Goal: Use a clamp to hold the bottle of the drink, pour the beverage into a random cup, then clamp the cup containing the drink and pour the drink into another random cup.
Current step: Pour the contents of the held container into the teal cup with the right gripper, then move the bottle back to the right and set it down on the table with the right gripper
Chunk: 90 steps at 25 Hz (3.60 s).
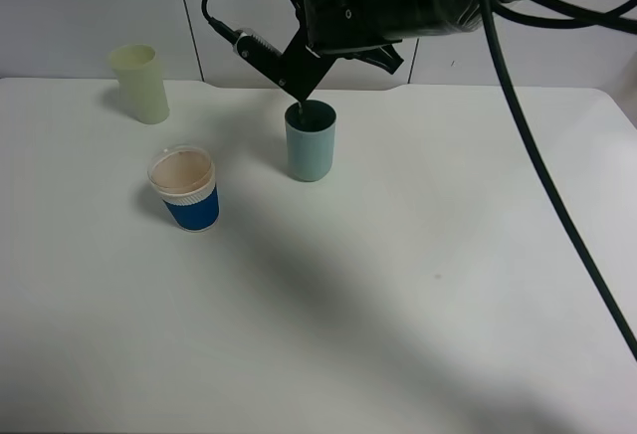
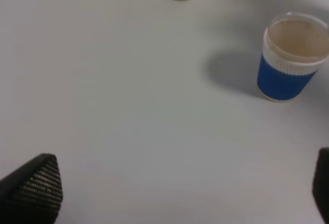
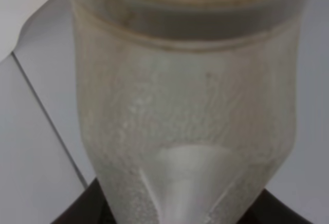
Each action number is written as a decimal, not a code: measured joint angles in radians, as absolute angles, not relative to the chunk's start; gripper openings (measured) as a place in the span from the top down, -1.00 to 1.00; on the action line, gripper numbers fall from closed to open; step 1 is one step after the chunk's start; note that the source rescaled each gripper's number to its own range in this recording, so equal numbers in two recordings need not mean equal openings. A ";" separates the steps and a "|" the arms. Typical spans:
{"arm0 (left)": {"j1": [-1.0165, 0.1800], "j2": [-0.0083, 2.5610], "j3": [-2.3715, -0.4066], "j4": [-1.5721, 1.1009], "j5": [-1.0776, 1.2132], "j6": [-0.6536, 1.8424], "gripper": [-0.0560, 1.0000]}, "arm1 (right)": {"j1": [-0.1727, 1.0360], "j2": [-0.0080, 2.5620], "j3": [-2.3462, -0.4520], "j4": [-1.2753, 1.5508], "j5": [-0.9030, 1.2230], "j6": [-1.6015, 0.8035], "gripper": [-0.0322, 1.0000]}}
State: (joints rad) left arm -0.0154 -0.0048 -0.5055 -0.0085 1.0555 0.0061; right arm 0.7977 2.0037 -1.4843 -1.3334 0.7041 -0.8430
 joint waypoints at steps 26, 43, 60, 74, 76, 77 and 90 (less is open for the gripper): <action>-0.015 -0.005 -0.506 -0.008 1.055 0.006 -0.99 | 0.814 2.004 -1.484 -1.435 0.749 -0.848 0.94; -0.015 -0.005 -0.506 -0.008 1.055 0.006 -0.99 | 0.834 2.004 -1.484 -1.479 0.768 -0.934 0.94; -0.015 -0.005 -0.506 -0.008 1.055 0.006 -0.99 | 0.846 2.004 -1.484 -1.515 0.773 -0.981 0.94; -0.015 -0.005 -0.506 -0.008 1.055 0.006 -0.99 | 0.846 2.004 -1.484 -1.374 0.817 -0.917 0.94; -0.015 -0.005 -0.506 -0.008 1.055 0.006 -0.99 | 0.845 2.004 -1.484 -1.361 0.825 -0.897 0.94; -0.015 -0.005 -0.506 -0.008 1.055 0.006 -0.99 | 0.841 2.004 -1.484 -1.352 0.828 -0.886 0.94; -0.015 -0.005 -0.506 -0.008 1.055 0.006 -0.99 | 0.825 2.004 -1.484 -1.272 0.851 -0.812 0.94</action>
